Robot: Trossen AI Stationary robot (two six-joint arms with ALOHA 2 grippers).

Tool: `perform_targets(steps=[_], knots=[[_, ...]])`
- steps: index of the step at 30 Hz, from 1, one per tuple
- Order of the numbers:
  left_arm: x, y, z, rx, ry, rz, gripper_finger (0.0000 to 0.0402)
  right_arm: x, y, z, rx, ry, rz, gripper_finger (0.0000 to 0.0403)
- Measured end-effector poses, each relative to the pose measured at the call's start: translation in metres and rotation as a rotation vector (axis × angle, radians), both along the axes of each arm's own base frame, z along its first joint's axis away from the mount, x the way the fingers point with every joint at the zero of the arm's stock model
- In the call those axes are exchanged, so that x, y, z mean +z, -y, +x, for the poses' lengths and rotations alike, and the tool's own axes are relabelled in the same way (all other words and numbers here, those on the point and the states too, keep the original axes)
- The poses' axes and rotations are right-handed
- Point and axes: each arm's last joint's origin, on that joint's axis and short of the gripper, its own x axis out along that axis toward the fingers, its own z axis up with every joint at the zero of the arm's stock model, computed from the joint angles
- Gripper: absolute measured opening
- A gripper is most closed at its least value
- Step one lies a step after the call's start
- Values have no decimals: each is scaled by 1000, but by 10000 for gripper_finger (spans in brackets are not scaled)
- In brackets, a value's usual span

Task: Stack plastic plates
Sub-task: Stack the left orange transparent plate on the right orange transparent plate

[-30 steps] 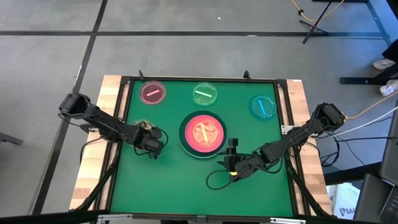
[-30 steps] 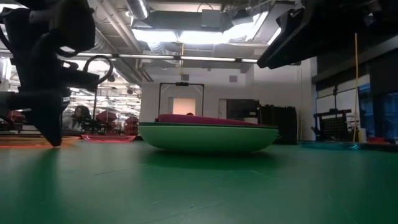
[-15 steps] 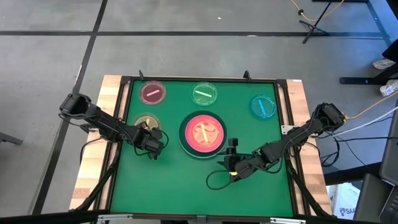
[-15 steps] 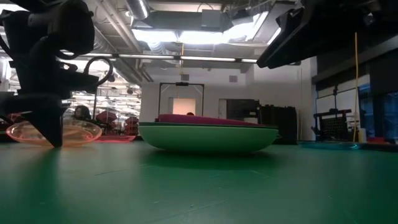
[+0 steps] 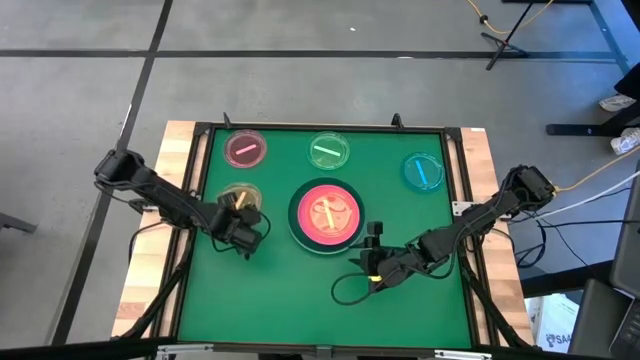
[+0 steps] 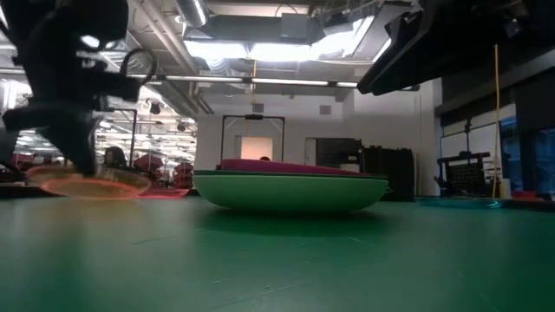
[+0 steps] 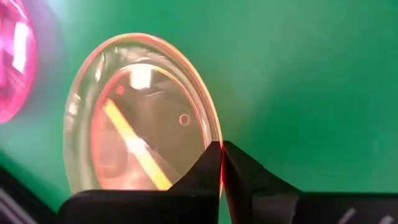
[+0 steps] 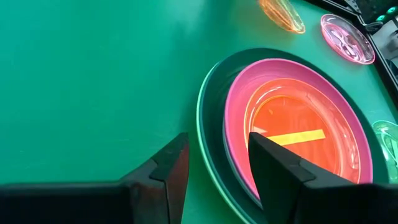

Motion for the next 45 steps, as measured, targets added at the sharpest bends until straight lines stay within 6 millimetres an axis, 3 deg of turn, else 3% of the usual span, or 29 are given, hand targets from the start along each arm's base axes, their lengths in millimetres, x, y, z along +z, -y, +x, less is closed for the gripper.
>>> perform_targets(steps=[16,25,34,45], knots=[[71,26,37,-206,241,175,2,0,0,0,0,-1,-1,156],[81,30,63,-350,398,198,2,0,0,0,0,-1,-1,156],[69,22,103,-448,505,206,2,8,-8,2,25,96,-62,156],[39,21,144,-565,584,213,2,17,-31,-18,-14,191,-220,156]])
